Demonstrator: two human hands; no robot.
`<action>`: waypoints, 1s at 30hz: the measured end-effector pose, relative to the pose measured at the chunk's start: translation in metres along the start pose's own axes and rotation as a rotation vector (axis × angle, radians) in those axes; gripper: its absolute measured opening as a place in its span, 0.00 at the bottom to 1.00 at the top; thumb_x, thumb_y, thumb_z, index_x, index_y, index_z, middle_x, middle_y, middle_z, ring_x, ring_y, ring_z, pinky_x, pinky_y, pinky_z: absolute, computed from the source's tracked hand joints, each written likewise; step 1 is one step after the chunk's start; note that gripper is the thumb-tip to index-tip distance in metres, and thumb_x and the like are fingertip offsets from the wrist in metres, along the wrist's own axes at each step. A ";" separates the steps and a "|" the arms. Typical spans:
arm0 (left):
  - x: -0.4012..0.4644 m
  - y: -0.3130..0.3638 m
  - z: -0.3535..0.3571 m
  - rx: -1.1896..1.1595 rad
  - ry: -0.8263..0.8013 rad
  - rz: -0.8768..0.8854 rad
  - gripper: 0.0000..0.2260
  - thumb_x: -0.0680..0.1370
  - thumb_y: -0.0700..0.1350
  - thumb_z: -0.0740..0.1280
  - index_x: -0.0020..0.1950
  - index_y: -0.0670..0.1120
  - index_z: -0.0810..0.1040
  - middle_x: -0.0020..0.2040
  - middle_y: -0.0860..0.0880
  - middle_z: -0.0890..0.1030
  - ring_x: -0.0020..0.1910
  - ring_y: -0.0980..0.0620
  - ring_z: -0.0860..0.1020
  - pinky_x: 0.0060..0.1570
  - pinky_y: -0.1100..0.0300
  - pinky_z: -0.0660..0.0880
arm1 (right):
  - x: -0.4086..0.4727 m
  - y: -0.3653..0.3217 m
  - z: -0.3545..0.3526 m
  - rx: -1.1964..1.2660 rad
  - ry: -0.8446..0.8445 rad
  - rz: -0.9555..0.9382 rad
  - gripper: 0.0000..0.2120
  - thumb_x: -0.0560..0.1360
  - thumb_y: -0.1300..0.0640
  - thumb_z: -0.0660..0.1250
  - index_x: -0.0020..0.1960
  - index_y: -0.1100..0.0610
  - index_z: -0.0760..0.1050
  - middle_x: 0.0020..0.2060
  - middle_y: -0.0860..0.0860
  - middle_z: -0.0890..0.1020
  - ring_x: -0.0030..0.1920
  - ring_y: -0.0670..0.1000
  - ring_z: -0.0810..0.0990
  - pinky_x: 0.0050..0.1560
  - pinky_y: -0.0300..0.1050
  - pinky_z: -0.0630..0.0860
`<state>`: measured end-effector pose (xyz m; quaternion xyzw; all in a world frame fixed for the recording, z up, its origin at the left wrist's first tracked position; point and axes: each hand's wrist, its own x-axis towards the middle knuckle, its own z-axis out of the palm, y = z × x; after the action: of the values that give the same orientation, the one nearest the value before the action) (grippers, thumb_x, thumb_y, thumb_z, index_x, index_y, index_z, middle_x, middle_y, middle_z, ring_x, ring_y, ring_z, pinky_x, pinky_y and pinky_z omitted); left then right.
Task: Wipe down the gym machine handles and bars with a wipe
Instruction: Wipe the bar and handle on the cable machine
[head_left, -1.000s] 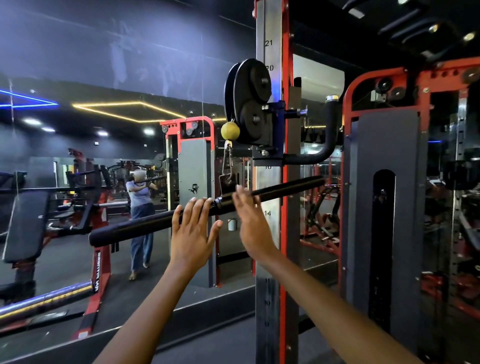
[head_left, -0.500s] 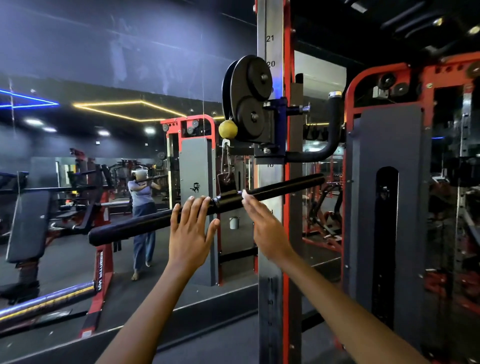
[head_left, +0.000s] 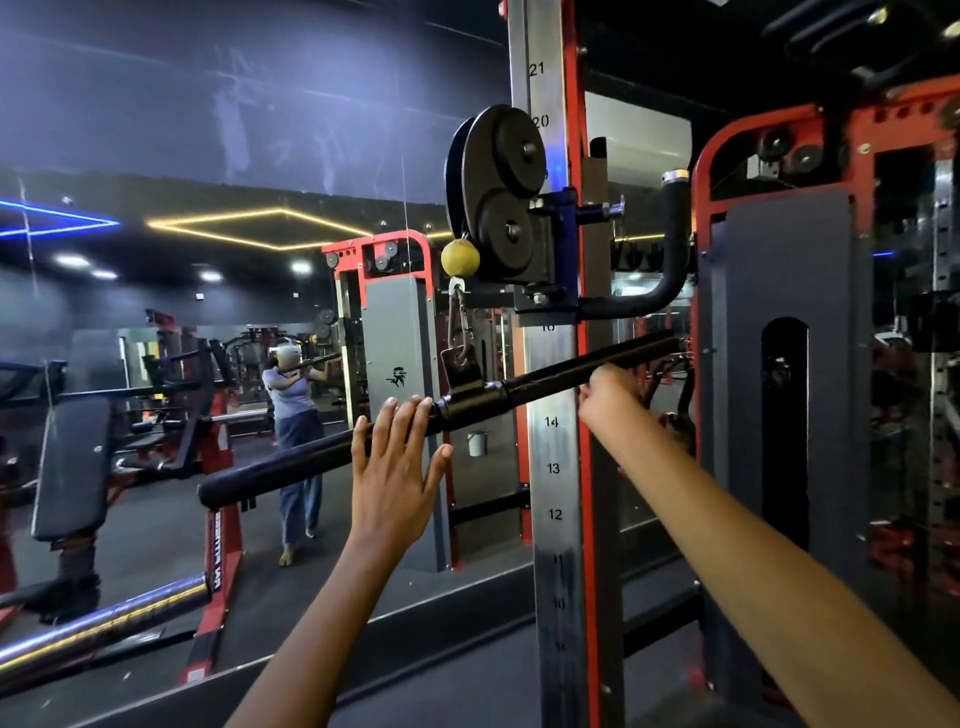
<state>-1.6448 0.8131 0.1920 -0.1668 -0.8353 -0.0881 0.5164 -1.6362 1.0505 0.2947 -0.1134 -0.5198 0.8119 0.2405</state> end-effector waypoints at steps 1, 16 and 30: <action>0.000 0.000 0.001 -0.005 0.003 -0.007 0.27 0.82 0.60 0.47 0.75 0.46 0.64 0.72 0.47 0.69 0.74 0.47 0.60 0.74 0.52 0.40 | -0.006 0.002 0.002 0.233 -0.031 0.098 0.07 0.78 0.66 0.55 0.43 0.59 0.68 0.45 0.56 0.72 0.45 0.54 0.73 0.40 0.34 0.73; -0.002 0.011 0.006 -0.043 0.031 0.002 0.28 0.82 0.61 0.47 0.76 0.47 0.64 0.73 0.48 0.68 0.75 0.48 0.59 0.73 0.45 0.46 | -0.014 -0.011 -0.035 0.248 -0.066 0.075 0.12 0.79 0.72 0.50 0.53 0.65 0.70 0.57 0.60 0.74 0.62 0.57 0.74 0.68 0.51 0.67; -0.005 0.015 0.000 -0.061 0.054 0.023 0.30 0.82 0.62 0.44 0.75 0.46 0.65 0.72 0.47 0.69 0.75 0.49 0.58 0.73 0.46 0.46 | -0.026 -0.026 -0.041 0.268 -0.051 0.098 0.23 0.78 0.73 0.50 0.72 0.62 0.57 0.69 0.63 0.63 0.68 0.62 0.67 0.67 0.55 0.68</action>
<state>-1.6375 0.8260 0.1876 -0.1897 -0.8160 -0.1118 0.5345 -1.5891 1.0787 0.2990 -0.0849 -0.4065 0.8874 0.2004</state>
